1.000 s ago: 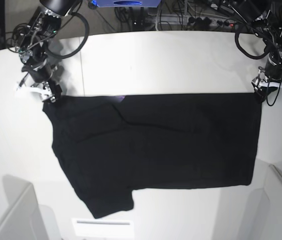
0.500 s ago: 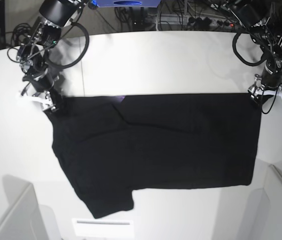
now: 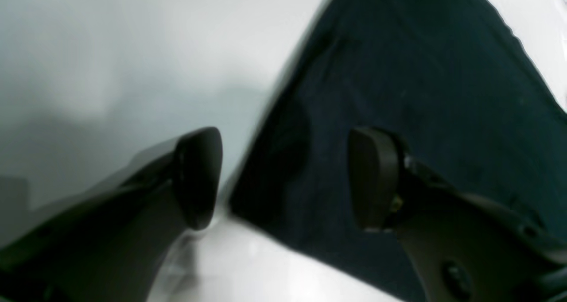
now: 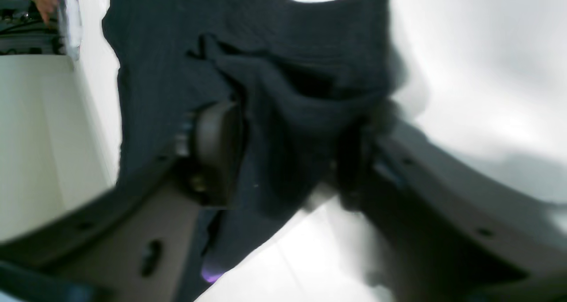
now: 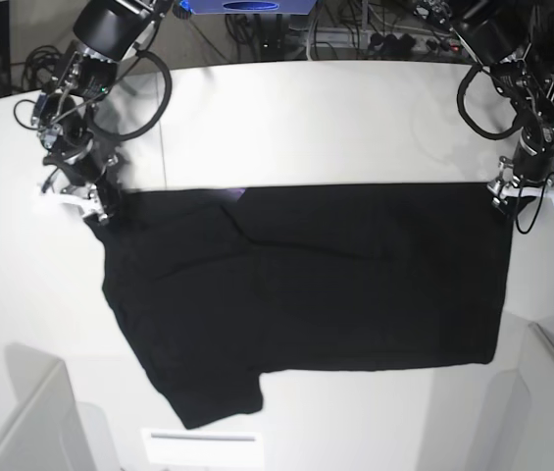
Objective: Fold the T-shirt properly
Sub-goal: 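Pull the folded shirt back toward the robot with both grippers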
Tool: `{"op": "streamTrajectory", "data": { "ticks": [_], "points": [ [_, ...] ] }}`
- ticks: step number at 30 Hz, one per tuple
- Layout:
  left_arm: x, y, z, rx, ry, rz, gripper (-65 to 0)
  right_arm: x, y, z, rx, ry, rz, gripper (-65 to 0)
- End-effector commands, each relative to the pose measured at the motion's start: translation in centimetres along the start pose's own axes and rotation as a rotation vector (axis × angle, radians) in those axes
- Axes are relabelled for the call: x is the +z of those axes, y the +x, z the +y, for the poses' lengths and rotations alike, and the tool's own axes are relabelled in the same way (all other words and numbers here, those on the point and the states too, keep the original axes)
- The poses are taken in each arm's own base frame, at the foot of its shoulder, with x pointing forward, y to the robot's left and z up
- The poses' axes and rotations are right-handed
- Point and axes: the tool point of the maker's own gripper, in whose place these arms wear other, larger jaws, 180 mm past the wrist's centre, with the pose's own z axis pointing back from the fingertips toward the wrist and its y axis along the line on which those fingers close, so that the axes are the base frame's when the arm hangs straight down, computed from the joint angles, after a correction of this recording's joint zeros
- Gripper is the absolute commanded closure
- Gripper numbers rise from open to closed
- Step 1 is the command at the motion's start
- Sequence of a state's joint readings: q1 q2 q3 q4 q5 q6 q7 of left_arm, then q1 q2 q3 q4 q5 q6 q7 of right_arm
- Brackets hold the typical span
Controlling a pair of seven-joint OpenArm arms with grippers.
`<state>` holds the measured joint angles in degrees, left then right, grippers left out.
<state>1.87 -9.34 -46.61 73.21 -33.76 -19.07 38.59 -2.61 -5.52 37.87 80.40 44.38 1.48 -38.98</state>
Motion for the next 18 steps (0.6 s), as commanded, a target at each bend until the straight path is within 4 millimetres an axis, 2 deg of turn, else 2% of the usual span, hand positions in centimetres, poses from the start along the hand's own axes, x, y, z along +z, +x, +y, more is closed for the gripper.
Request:
{"op": "streamTrajectory", "data": {
  "ticks": [1, 3, 7, 9, 12, 14, 15, 18],
  "points": [
    [0.1, 0.2, 0.2, -0.009, 0.007, 0.012, -42.1, 0.0, -0.8, -0.9, 0.008, -0.045, 0.037, -24.9],
    [0.1, 0.0, 0.2, -0.008, 0.007, 0.016, -35.5, 0.0, -0.5, -0.9, 0.011, -0.046, 0.034, -21.2],
    [0.0, 0.0, 0.2, -0.007, 0.007, 0.016, -10.2, 0.1, 0.0, -1.0, 0.018, -0.047, 0.029, -20.4],
    [0.0, 0.0, 0.2, -0.007, 0.007, 0.016, 0.0, 0.1, 0.0, -1.1, 0.018, -0.048, 0.027, -20.3],
    [0.0, 0.0, 0.2, -0.007, 0.007, 0.016, 0.0, 0.2, 0.2, -1.2, 0.012, -0.050, 0.022, -18.2],
    [-0.1, -0.6, -0.2, -0.023, -0.003, 0.035, 0.0, 0.2, 0.3, -1.2, 0.013, -0.050, 0.021, -8.7],
    [-0.2, -0.6, -0.7, -0.046, -0.013, 0.043, 0.0, 0.2, 0.3, -1.2, 0.013, -0.049, 0.020, -0.6],
    [0.3, -0.8, -1.0, -0.103, -0.020, 0.056, 0.0, 0.2, 0.2, -1.1, 0.013, -0.047, 0.027, 0.0]
  ]
}}
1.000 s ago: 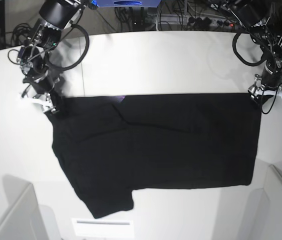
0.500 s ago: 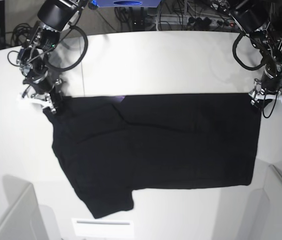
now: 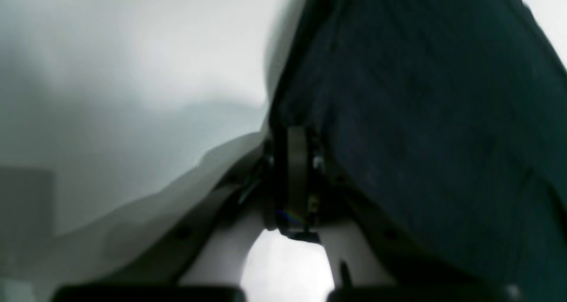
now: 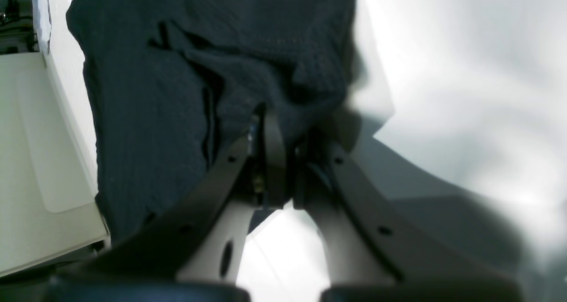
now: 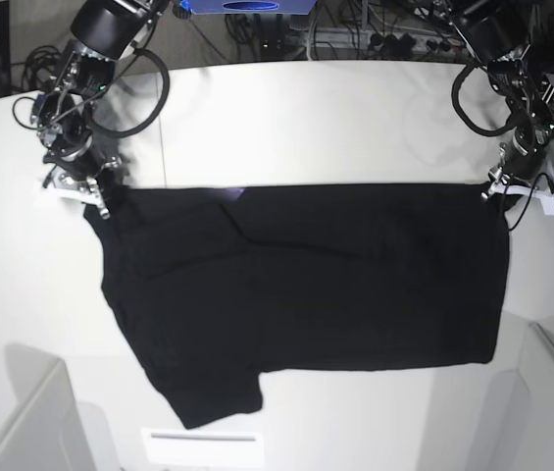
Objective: Fold the T-shirt properly
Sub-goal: 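Pull the folded shirt back toward the robot with both grippers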
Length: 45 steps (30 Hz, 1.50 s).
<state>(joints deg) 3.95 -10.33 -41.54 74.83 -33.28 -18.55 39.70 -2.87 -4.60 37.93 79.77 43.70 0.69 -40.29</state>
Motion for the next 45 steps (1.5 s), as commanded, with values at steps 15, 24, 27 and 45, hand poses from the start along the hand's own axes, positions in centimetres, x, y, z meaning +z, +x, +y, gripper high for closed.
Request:
{"op": "streamTrajectory", "data": {
  "ticks": [15, 24, 27, 45],
  "points": [
    [4.0, 0.6, 0.9, -0.144, 0.027, -0.023, 0.0, 4.0, 0.9, -1.7, 0.082, -0.051, -0.056, 0.0],
    [6.2, -1.0, 2.1, -0.192, 0.050, 0.012, 0.0, 6.1, -0.8, -2.4, 0.122, -0.075, 0.022, 0.0],
    [6.8, -1.6, 2.6, -0.201, 0.061, 0.028, 0.0, 7.3, -1.0, -3.0, 0.141, -0.093, 0.014, 0.0],
    [10.9, -4.1, 3.9, -0.291, 0.099, 0.098, 0.0, 11.8, -2.4, -6.3, 0.203, -0.188, 0.025, 0.0]
  ]
}}
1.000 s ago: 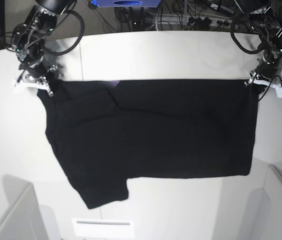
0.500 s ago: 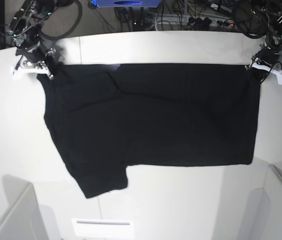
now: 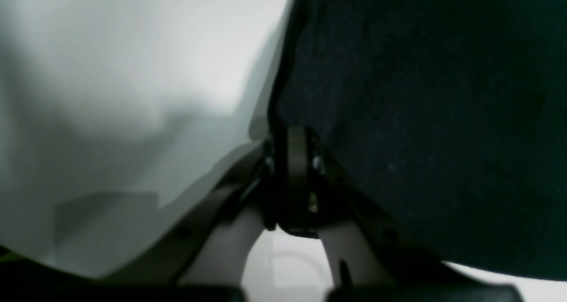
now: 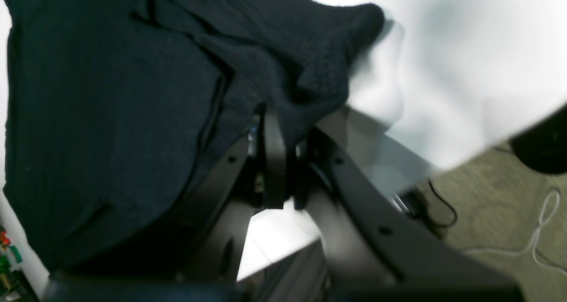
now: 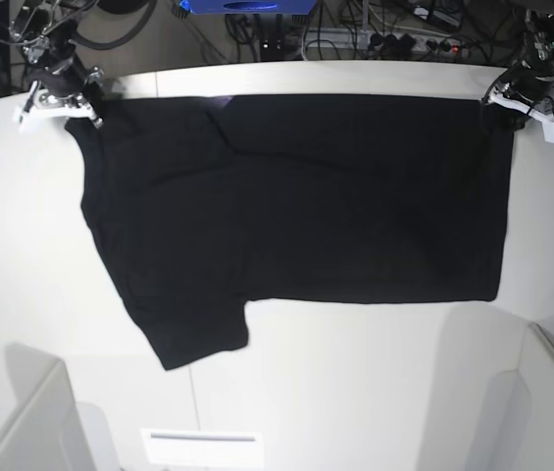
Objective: Fold the T-shirt properly
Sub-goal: 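Pull the folded shirt back toward the robot with both grippers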
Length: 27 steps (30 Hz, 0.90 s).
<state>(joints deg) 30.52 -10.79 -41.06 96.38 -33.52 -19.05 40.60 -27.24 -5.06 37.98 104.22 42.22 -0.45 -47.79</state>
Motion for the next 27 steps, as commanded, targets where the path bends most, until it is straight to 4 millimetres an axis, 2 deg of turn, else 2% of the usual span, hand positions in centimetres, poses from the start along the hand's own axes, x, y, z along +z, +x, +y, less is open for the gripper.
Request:
{"op": "streamTrajectory", "data": {
  "ticks": [1, 8, 17, 27],
  "points": [
    [0.4, 0.8, 0.3, -0.013, 0.003, -0.025, 0.0, 0.5, 0.7, 0.1, 0.011, 0.008, -0.028, 0.0],
    [0.7, 0.0, 0.7, -0.017, 0.012, -0.003, 0.0, 1.0, -0.4, -1.1, 0.012, -0.020, -0.003, 0.0],
    [1.6, -1.9, 1.4, -0.025, 0.028, 0.046, 0.0, 1.0, -0.6, -1.3, 0.012, -0.024, 0.001, 0.0],
    [1.7, -2.2, 1.6, -0.023, 0.031, 0.054, 0.0, 1.0, -0.1, -1.2, 0.021, -0.024, -0.006, 0.0]
  ]
}}
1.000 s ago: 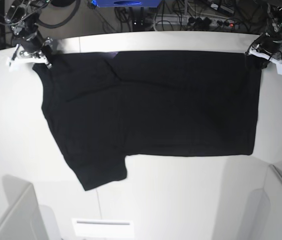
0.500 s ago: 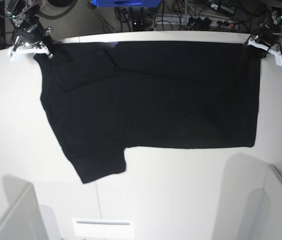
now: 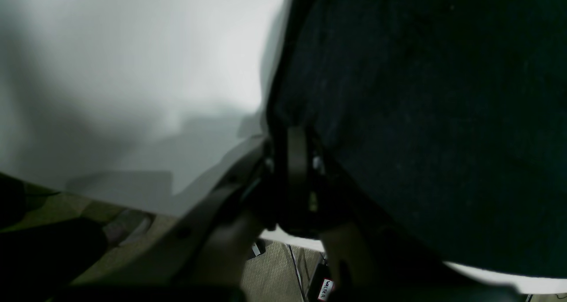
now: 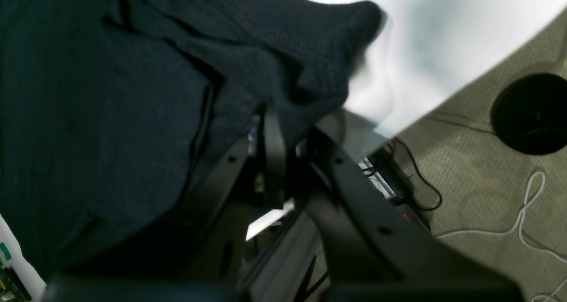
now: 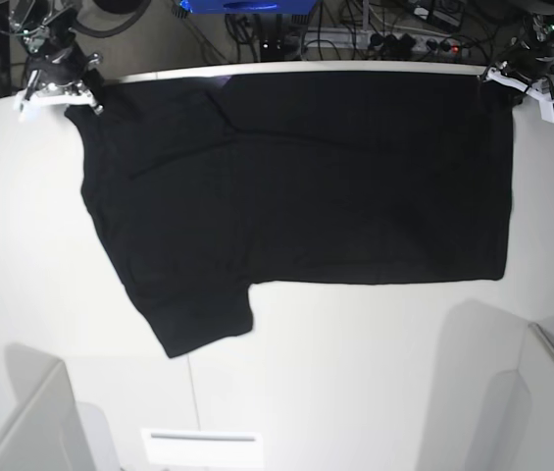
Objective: Fold the T-shirt properly
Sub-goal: 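Pull the folded shirt back toward the robot with both grippers, then open both grippers and release the shirt edge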
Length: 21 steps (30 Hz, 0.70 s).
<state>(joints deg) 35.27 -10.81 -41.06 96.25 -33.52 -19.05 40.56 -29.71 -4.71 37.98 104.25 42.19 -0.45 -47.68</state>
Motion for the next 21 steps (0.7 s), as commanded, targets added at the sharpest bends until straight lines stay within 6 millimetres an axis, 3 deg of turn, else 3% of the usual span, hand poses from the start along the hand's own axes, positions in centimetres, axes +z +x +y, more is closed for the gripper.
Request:
{"op": "streamTrajectory", "data": {
  "ticks": [1, 6, 9, 10, 13, 16, 18, 21],
  "points": [
    [0.4, 0.8, 0.3, -0.011, 0.003, -0.025, 0.0, 0.4, 0.9, 0.3, 0.015, 0.010, -0.030, 0.0],
    [0.3, 1.0, 0.3, -0.013, 0.003, -0.029, 0.0, 0.3, 0.9, 0.4, 0.015, 0.015, -0.029, -1.2],
    [0.3, 1.0, 0.3, -0.012, 0.002, -0.029, 0.0, 0.2, 1.2, 0.7, 0.015, 0.022, -0.037, -19.5],
    [0.3, 1.0, 0.3, -0.013, 0.003, -0.029, -4.8, 0.2, 1.2, 0.8, 0.016, 0.023, -0.039, -25.1],
    [0.4, 1.0, 0.5, -0.017, 0.009, -0.026, -27.2, 0.2, 1.3, 0.8, 0.015, 0.022, -0.042, -35.7],
    [0.8, 1.5, 1.5, -0.006, 0.037, -0.045, -46.7, 0.3, 1.5, 0.9, 0.017, 0.025, -0.048, -36.0],
    [1.5, 2.4, 2.9, 0.011, 0.075, -0.076, -54.0, 0.7, 2.5, 0.5, 0.016, 0.014, -0.096, -36.0],
    [2.6, 3.4, 4.8, 0.035, 0.126, -0.115, -55.5, 2.0, 4.3, -1.0, -0.007, -0.025, -0.172, -36.0]
  ]
}}
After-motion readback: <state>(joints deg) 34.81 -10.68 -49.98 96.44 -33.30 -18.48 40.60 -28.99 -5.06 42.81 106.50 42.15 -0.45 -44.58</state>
